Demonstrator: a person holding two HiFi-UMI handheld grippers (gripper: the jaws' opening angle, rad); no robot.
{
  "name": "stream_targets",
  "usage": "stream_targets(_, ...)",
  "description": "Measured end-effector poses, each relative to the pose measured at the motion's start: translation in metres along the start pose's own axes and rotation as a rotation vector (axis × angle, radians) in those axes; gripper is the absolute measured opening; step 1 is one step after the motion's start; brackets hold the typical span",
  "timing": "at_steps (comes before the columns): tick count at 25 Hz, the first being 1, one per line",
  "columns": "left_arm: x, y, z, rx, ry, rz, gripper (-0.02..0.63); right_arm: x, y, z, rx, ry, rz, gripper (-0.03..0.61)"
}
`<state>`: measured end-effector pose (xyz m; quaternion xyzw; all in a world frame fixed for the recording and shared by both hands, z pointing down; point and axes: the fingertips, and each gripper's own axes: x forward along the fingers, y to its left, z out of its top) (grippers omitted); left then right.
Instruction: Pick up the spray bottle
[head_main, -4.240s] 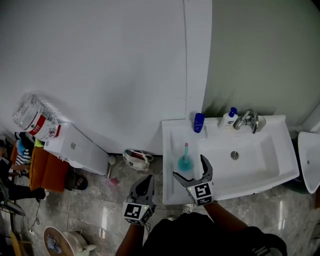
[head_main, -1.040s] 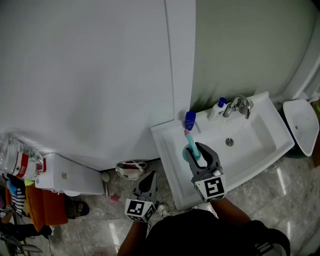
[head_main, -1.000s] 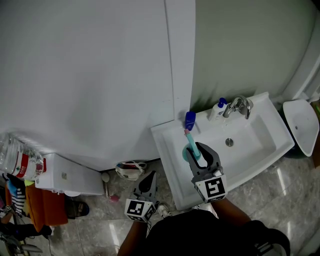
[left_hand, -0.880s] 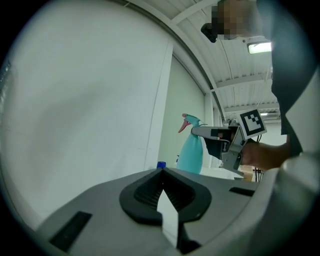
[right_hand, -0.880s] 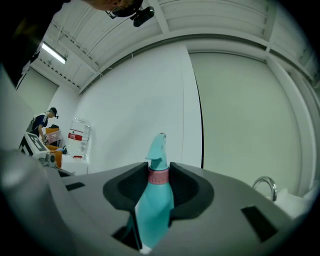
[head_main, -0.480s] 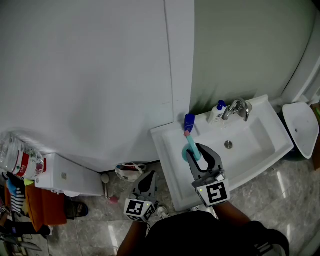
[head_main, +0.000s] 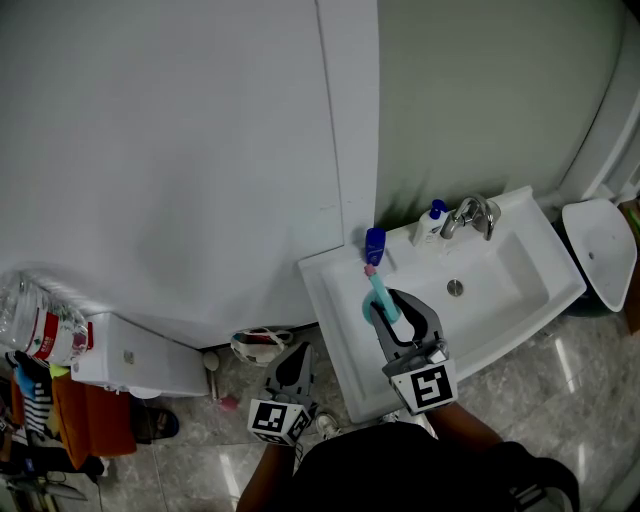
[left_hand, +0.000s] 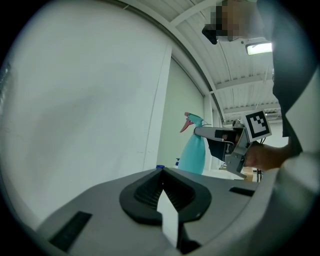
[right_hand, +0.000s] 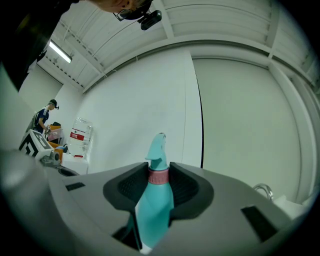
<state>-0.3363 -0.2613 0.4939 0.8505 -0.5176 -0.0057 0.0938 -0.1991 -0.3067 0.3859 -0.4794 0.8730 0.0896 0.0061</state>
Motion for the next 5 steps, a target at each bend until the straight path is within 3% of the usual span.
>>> stream_targets(5, -0.0007, -0.0008, 0.0056, 0.001, -0.018, 0.005, -0.006, -0.0016, -0.0001, -0.0024, 0.008, -0.004, 0.002, 0.13)
